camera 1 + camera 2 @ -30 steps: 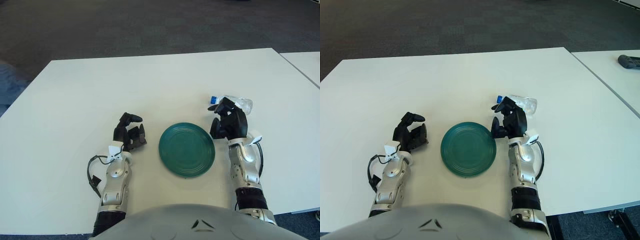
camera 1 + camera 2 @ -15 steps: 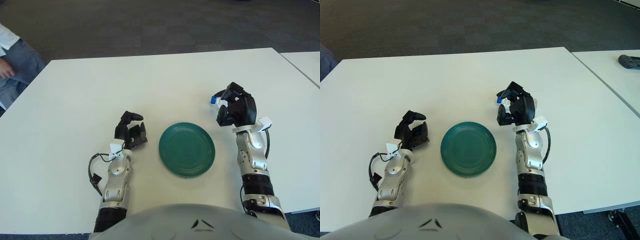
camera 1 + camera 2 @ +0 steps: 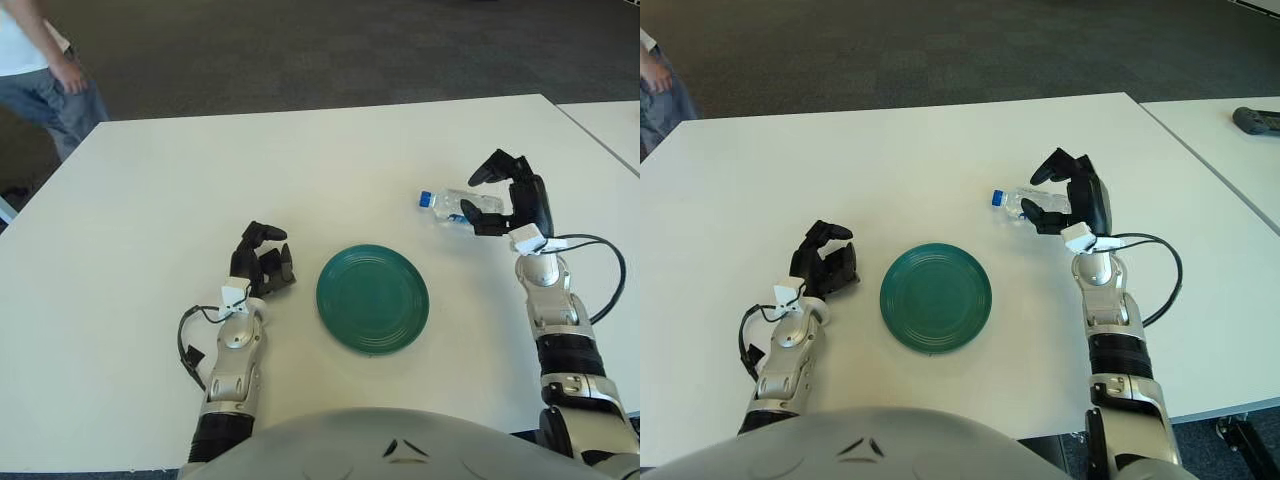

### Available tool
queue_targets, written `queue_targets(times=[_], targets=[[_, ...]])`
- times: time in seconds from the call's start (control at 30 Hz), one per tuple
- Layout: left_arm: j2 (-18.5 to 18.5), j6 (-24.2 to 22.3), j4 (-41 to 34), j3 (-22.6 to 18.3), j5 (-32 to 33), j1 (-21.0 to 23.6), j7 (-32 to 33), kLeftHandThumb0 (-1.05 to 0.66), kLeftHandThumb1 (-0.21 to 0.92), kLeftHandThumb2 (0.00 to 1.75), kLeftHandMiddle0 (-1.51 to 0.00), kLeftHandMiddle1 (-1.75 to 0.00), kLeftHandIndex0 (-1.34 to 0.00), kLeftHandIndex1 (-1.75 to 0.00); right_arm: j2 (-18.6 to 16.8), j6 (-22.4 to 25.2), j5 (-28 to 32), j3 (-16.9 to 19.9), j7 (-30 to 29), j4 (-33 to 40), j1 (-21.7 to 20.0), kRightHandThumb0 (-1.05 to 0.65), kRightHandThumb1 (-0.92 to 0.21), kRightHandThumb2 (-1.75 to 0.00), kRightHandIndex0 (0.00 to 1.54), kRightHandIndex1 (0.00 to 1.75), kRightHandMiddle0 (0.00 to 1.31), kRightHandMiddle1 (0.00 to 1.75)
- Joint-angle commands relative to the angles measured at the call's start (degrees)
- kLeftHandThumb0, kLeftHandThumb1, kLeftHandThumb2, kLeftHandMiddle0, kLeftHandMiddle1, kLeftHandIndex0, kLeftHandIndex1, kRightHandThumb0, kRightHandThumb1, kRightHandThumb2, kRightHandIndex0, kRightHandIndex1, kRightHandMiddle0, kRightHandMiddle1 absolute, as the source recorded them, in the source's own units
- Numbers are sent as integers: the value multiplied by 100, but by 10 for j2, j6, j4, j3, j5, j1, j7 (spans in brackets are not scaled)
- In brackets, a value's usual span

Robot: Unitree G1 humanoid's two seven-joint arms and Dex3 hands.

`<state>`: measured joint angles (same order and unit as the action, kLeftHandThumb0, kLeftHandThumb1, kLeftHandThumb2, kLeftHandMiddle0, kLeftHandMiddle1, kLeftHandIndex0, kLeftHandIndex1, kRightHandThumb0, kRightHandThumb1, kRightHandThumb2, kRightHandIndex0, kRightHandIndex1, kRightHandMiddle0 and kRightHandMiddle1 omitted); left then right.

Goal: Put the bottle into the plate.

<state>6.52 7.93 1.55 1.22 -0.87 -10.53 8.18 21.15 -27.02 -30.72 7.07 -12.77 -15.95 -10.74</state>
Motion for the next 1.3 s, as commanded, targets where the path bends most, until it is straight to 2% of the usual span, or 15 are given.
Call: queue_targets(times=[0.0,0.07,0.1,0.17,0.27,0.33,0.47,0.63,0.77,1.0,1.27], targets=[[10,-1,17,-3,-6,9,13,-47,37,124,-115,-175,-57,-175,54,29,-118,-47,-49,-16,-29,-44,-87,-51,28,112,19,153],[9,1,18,-3,-5,9,14,-47,38,124,-114,-175,-57,-175,63,35,-131,-56,-55,-20,-32,-58,-90,-42,25,92,9,133],[9,2,18,-3,-5,9,14,-47,38,124,-114,-175,-57,-175,71,40,-140,-62,-56,-23,-35,-60,-90,-41,25,89,8,130],[9,4,19,-2,-4,9,14,-47,38,124,-114,-175,-57,-175,88,51,-155,-75,-53,-34,-45,-67,-91,-39,23,66,3,116],[9,9,19,-2,-1,8,13,-47,38,124,-114,-175,-57,-175,118,64,-174,-98,-42,-75,-71,-76,-92,-41,20,42,1,96],[9,12,20,-2,-1,8,14,-47,37,124,-115,-175,-57,-175,135,69,-187,-116,-37,-101,-86,-89,-92,-48,15,23,0,71],[9,17,21,-2,-2,7,16,-47,37,125,-117,-175,-58,-175,153,67,-190,-141,-35,-118,-96,-101,-92,-58,6,7,0,37],[10,20,22,-2,-1,7,17,-47,36,126,-118,-175,-58,-175,170,43,-184,-168,-39,-136,-106,-104,-92,-61,1,1,0,9],[10,20,22,-1,-3,7,20,-47,36,127,-119,-175,-59,-175,178,37,-180,-183,-32,-134,-109,-105,-92,-62,0,0,0,2],[9,26,26,1,-2,6,18,-47,35,127,-118,-175,-59,-175,186,35,-168,-195,-6,-127,-111,-105,-92,-62,0,0,0,0],[14,24,28,3,-8,8,30,-47,36,127,-118,-175,-59,-175,193,20,-131,-197,60,-125,-116,-105,-92,-62,0,0,0,0]])
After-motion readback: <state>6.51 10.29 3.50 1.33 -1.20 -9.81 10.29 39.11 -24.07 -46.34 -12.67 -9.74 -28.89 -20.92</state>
